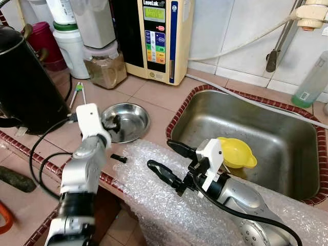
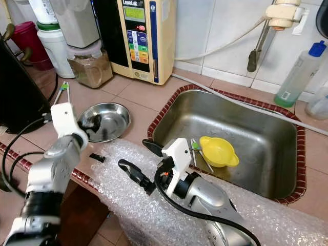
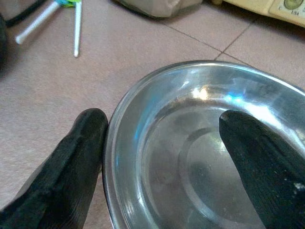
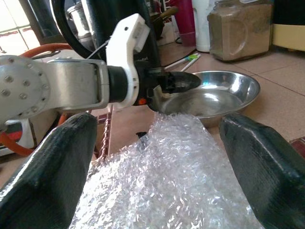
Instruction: Kitchen organization
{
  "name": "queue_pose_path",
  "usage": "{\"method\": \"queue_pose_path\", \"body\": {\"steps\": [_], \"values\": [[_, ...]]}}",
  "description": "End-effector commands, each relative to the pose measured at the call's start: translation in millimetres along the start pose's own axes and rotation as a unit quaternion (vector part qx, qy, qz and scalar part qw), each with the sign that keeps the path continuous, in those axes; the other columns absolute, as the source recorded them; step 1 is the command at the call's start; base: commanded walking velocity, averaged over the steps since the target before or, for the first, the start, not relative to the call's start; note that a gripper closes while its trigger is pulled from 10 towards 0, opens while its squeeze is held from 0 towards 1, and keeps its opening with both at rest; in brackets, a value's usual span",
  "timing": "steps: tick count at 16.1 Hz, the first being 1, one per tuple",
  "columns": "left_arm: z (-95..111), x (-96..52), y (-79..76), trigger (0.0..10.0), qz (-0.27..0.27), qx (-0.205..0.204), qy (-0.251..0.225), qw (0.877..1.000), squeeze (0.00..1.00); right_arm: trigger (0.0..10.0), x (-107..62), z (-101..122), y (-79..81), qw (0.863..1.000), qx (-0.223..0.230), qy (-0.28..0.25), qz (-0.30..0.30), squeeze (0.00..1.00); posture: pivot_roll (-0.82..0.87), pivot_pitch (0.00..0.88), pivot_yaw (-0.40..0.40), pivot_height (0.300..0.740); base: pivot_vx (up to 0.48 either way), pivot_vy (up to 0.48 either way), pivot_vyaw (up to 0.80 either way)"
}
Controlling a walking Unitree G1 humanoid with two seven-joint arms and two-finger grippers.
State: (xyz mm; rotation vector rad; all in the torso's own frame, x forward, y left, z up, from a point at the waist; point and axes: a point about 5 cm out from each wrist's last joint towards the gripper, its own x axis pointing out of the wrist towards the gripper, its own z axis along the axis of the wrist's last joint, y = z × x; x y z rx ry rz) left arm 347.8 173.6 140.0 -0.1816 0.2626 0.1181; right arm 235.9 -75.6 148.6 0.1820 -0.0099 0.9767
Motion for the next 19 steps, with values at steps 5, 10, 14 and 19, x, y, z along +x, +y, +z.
{"method": "queue_pose_path", "body": {"steps": [5,10,14,19], "values": [[-14,3.4,6.3,0.2,0.011,-0.004,0.084,0.996,0.00,10.0,0.9,2,3.0,1.000,-0.006,-0.002,0.010,0.00,0.03,0.063,0.060,0.740,0.000,0.000,0.00],[-8,3.9,2.4,0.0,0.009,-0.038,0.081,0.996,0.00,10.0,1.3,2,2.1,1.000,-0.010,0.002,0.012,0.00,0.03,0.064,0.055,0.740,0.000,0.000,0.00],[-7,3.8,2.3,0.0,0.011,-0.053,0.079,0.995,0.00,10.0,1.0,2,3.5,1.000,-0.007,0.002,0.020,0.00,0.03,0.063,0.055,0.740,0.000,0.000,0.00],[-8,3.2,5.0,0.0,0.014,-0.054,0.069,0.996,0.00,10.0,-0.2,2,4.4,1.000,-0.001,0.005,0.030,0.00,0.03,0.063,0.055,0.740,0.000,0.000,0.00]]}}
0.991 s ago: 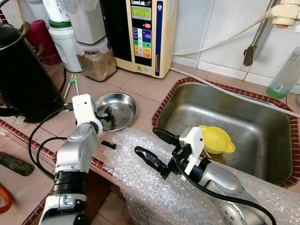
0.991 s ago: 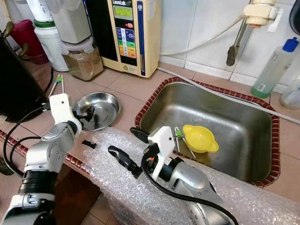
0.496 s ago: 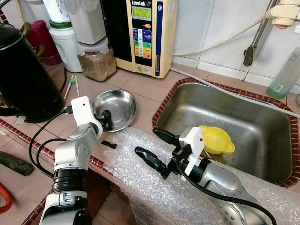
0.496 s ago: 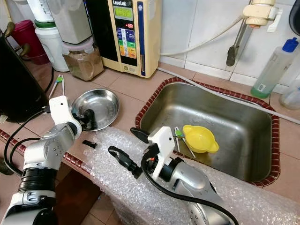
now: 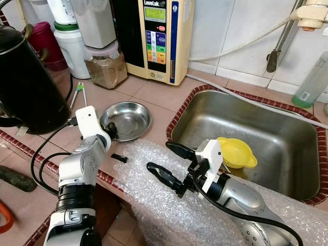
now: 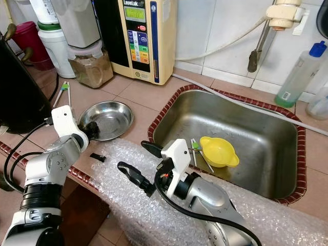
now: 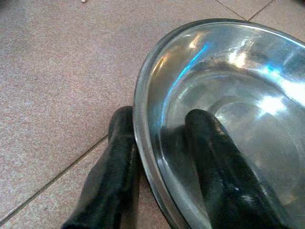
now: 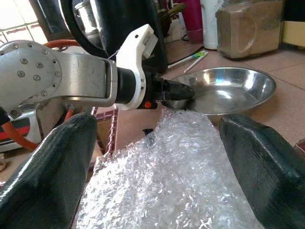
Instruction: Kitchen organization
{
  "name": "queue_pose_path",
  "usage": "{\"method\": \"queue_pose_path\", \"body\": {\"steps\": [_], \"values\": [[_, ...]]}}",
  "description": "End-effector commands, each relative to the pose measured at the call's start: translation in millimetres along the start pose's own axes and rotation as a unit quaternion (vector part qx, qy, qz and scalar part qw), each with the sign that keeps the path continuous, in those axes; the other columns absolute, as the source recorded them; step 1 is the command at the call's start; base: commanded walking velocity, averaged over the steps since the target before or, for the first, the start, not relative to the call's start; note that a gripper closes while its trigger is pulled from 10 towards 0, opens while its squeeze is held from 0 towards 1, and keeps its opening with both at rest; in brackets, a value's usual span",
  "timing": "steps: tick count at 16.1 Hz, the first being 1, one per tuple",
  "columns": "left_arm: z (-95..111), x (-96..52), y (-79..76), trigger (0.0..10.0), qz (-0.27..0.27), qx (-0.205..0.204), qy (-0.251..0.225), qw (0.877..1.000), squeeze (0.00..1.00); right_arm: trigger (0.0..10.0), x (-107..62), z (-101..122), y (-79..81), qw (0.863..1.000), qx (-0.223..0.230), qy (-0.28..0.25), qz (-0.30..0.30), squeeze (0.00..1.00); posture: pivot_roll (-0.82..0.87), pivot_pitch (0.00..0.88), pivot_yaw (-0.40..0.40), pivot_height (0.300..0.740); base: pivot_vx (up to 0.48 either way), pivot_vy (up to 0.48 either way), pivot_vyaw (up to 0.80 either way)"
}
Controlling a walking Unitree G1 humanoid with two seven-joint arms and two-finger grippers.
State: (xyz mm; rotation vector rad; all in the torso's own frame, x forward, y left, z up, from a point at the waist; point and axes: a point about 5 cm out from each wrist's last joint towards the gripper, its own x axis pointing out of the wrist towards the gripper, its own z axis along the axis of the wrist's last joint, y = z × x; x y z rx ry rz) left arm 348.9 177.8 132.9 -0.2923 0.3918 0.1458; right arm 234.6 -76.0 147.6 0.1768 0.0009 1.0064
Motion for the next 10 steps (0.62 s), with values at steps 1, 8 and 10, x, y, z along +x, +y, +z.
{"method": "queue_pose_path", "body": {"steps": [1,8,10], "values": [[-3.4,-0.4,0.6,0.0,-0.002,-0.001,0.001,1.000,0.00,10.0,1.1,2.7,4.3,1.000,-0.001,-0.002,0.019,0.00,0.03,0.063,0.054,0.740,0.000,0.000,0.00],[-1.8,-1.2,5.0,0.0,-0.005,0.003,-0.022,1.000,0.00,10.0,0.6,1.8,2.3,1.000,-0.004,-0.001,0.012,0.00,0.03,0.057,0.057,0.740,0.000,0.000,0.00],[2.7,-2.3,7.0,0.0,-0.006,0.015,-0.049,0.999,0.00,10.0,0.6,2.4,1.4,1.000,-0.004,-0.003,0.010,0.00,0.03,0.055,0.056,0.740,0.000,0.000,0.00]]}}
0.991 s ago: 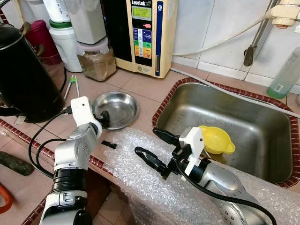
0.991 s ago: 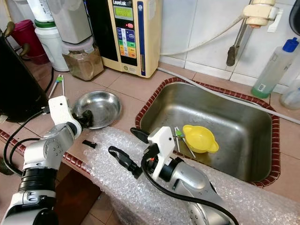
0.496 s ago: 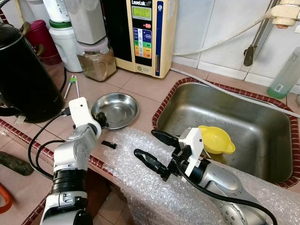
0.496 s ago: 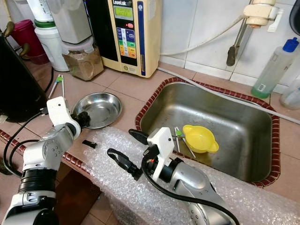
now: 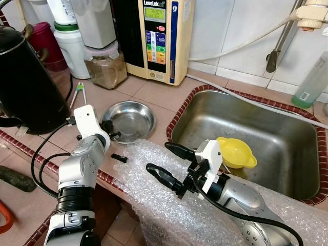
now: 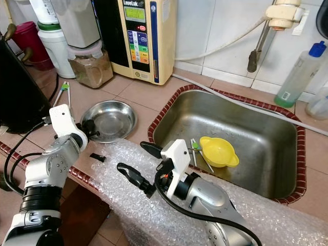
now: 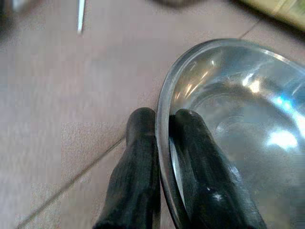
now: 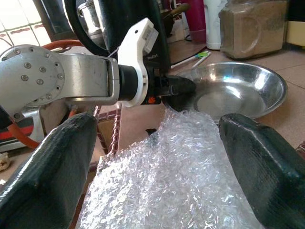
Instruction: Kitchen organization
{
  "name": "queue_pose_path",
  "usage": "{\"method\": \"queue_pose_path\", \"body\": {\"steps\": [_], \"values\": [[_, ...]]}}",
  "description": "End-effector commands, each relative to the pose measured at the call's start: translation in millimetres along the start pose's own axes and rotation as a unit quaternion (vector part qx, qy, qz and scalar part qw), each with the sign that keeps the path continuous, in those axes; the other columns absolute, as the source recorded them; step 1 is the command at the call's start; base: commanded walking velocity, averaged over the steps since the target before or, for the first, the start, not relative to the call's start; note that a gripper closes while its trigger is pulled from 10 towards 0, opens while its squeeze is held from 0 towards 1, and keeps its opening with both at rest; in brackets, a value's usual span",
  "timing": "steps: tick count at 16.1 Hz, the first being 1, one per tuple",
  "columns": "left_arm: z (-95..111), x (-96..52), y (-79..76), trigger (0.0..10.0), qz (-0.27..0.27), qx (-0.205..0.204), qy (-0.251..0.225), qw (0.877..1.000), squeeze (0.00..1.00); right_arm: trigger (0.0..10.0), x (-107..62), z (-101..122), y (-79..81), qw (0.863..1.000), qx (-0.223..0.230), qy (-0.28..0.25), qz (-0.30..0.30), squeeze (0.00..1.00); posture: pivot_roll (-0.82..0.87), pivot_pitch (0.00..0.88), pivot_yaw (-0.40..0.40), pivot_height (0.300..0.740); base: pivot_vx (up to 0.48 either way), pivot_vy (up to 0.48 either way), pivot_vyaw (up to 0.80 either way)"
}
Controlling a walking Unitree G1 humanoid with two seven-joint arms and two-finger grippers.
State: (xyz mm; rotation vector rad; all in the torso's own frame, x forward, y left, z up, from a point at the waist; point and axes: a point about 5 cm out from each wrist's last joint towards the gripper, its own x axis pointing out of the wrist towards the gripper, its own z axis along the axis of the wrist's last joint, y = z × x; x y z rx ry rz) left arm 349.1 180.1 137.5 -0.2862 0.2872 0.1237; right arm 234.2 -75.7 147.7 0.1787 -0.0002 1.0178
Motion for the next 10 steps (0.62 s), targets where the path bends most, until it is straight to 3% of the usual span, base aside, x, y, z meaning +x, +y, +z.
{"method": "queue_pose_path", "body": {"steps": [1,4,5,10], "values": [[2,-2.0,6.9,0.0,0.009,0.020,-0.022,1.000,0.00,10.0,0.6,3,0.5,1.000,-0.005,-0.003,0.003,0.00,0.03,0.055,0.056,0.740,0.000,0.000,0.00],[21,-5.9,3.0,0.0,-0.005,0.010,-0.107,0.994,0.00,10.0,1.0,3,-0.9,1.000,-0.009,-0.003,0.001,0.00,0.03,0.050,0.052,0.740,0.000,0.000,0.00],[31,-9.1,-3.7,0.0,-0.026,0.026,-0.145,0.989,0.00,10.0,1.3,4,-2.4,1.000,-0.012,-0.006,-0.005,0.00,0.03,0.049,0.050,0.740,0.000,0.000,0.00],[54,-17.6,-33.6,0.0,-0.114,0.003,-0.225,0.968,0.00,10.0,6.0,9,-13.2,0.998,-0.023,-0.025,-0.046,0.00,0.03,0.049,0.049,0.740,0.000,0.000,0.00]]}}
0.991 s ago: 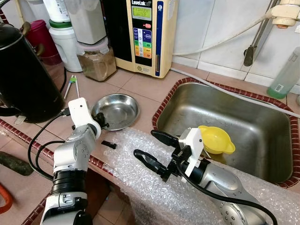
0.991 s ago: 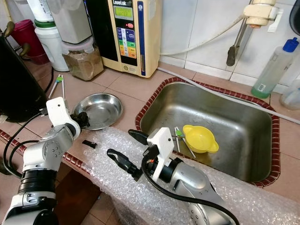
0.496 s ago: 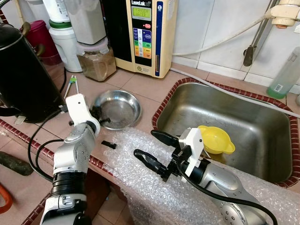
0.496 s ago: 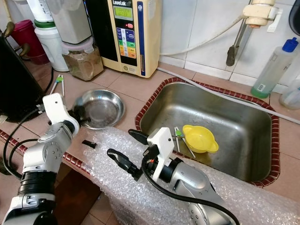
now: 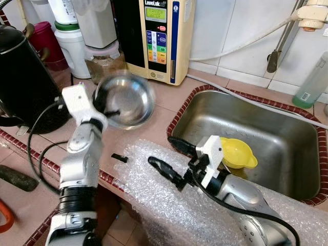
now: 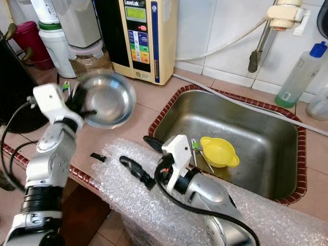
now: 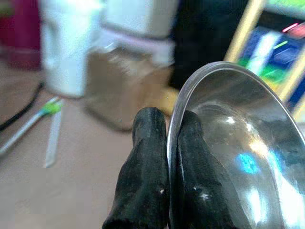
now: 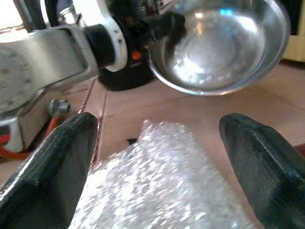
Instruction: Kitchen organization
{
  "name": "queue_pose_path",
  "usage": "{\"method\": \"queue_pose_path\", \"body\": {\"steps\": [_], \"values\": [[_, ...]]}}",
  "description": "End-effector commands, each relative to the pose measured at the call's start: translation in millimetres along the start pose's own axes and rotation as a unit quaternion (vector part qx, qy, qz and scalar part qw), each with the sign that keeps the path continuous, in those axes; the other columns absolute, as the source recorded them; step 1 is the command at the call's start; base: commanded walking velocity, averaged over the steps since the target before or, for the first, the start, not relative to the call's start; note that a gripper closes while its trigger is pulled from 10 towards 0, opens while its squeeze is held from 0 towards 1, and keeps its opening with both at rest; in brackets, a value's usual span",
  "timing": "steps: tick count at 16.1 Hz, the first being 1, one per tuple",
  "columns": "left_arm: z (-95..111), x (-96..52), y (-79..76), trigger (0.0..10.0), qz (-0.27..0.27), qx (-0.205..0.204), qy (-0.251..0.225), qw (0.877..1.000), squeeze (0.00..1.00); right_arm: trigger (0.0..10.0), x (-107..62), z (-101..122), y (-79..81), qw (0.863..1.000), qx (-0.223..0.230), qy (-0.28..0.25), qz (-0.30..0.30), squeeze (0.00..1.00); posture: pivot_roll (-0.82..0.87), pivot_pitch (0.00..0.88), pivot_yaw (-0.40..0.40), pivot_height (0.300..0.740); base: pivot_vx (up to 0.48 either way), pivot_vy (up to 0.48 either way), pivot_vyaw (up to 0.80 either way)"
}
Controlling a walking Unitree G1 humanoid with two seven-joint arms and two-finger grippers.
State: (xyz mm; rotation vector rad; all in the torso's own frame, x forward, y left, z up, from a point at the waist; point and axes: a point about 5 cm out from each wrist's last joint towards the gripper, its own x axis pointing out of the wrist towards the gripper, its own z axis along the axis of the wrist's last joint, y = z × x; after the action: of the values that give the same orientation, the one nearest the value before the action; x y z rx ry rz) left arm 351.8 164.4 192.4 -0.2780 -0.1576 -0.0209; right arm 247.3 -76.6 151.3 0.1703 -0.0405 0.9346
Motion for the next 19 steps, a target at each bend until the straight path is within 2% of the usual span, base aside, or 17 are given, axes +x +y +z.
{"method": "queue_pose_path", "body": {"steps": [1,3,6,8,9,11,13,16,18,19], "values": [[8,0.7,-10.7,0.0,-0.030,-0.003,-0.023,0.999,0.00,10.0,1.5,7,-6.6,0.999,-0.008,-0.018,-0.025,0.00,0.03,0.049,0.050,0.740,0.000,0.000,0.00],[7,-0.6,-22.3,0.0,-0.060,-0.020,-0.023,0.998,0.00,10.0,4.7,12,-12.5,0.998,-0.002,-0.040,-0.051,0.00,0.03,0.049,0.050,0.740,0.000,0.000,0.00],[5,-4.7,-44.9,0.0,-0.115,-0.029,-0.030,0.993,0.00,10.0,10.6,27,-27.2,0.986,0.043,-0.107,-0.119,0.00,0.03,0.050,0.051,0.740,0.000,0.000,0.00],[5,-9.3,-62.9,0.0,-0.161,-0.043,-0.035,0.985,0.00,10.0,13.1,30,-33.3,0.980,0.059,-0.124,-0.141,0.00,0.03,0.050,0.051,0.740,0.000,0.000,0.00],[5,-10.8,-66.8,0.0,-0.170,-0.049,-0.038,0.984,0.00,10.0,13.2,31,-36.9,0.977,0.063,-0.130,-0.156,0.00,0.03,0.050,0.051,0.740,0.000,0.000,0.00],[5,-11.9,-71.5,0.0,-0.179,-0.055,-0.039,0.982,0.00,10.0,13.0,32,-43.3,0.973,0.059,-0.134,-0.180,0.00,0.03,0.053,0.049,0.740,0.000,0.000,0.00],[6,-13.0,-74.1,0.0,-0.187,-0.056,-0.040,0.980,0.00,10.0,9.7,39,-59.3,0.956,0.027,-0.152,-0.249,0.00,0.04,0.055,0.050,0.740,0.000,0.000,0.00],[2,-12.2,-68.1,0.0,-0.172,-0.043,-0.031,0.984,0.00,10.0,7.5,50,-64.9,0.954,0.054,-0.179,-0.236,0.00,0.04,0.054,0.051,0.740,0.000,0.000,0.00],[2,-11.0,-65.0,0.0,-0.161,-0.039,-0.031,0.986,0.00,10.0,6.2,53,-64.6,0.956,0.043,-0.182,-0.226,0.00,0.04,0.055,0.054,0.740,0.000,0.000,0.00],[3,-10.5,-65.1,0.0,-0.162,-0.039,-0.033,0.986,0.00,10.0,3.9,53,-67.9,0.953,0.035,-0.185,-0.237,0.00,0.04,0.055,0.054,0.740,0.000,0.000,0.00]]}}
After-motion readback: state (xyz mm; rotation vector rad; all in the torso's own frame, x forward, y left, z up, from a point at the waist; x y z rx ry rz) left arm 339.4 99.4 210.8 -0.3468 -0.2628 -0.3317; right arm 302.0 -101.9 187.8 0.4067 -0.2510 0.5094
